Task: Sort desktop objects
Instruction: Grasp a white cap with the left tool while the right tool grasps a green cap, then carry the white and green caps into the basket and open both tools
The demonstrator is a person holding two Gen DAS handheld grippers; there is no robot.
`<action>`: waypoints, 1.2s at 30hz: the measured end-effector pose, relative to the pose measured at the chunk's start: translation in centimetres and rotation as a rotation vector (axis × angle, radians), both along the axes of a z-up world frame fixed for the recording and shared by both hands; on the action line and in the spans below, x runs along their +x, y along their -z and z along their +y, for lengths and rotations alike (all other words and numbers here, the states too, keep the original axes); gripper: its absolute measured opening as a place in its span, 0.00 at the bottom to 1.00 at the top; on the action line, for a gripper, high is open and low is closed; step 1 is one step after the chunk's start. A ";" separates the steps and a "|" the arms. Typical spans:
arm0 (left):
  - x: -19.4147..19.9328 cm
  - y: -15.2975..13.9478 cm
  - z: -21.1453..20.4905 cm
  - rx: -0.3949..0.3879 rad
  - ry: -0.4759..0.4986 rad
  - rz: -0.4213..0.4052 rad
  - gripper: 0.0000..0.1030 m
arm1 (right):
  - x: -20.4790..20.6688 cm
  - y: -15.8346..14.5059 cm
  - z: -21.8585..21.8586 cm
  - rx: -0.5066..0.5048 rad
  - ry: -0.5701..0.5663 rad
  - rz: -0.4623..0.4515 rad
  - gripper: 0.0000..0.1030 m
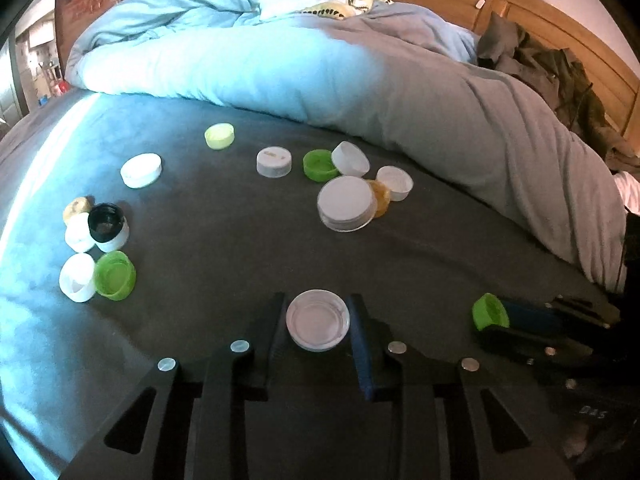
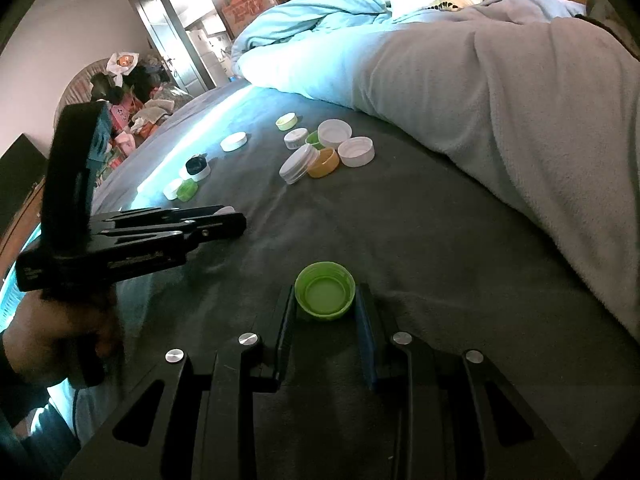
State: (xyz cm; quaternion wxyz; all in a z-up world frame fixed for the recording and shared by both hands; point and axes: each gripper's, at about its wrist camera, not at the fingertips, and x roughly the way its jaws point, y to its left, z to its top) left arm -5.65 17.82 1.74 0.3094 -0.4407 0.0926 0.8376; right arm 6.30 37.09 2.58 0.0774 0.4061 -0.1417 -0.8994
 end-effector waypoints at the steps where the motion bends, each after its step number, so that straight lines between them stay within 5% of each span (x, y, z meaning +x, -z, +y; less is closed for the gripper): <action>1: 0.4 -0.4 0.0 0.000 -0.001 0.003 0.30 | 0.0 -0.1 0.0 0.004 0.001 0.001 0.25; 9: 4.3 -7.1 -2.5 -0.100 -0.088 0.113 0.30 | 1.2 -2.3 -1.3 0.041 0.011 0.014 0.25; 18: 7.5 -15.1 -8.9 -0.121 -0.245 0.262 0.30 | 2.2 -8.9 -5.3 0.070 -0.047 0.123 0.25; 28: 10.4 -20.9 -16.8 -0.099 -0.391 0.374 0.31 | 1.5 -15.3 -11.5 0.108 -0.143 0.223 0.25; 36: 11.3 -23.0 -23.7 -0.079 -0.508 0.380 0.31 | 0.3 -20.8 -18.7 0.126 -0.276 0.312 0.25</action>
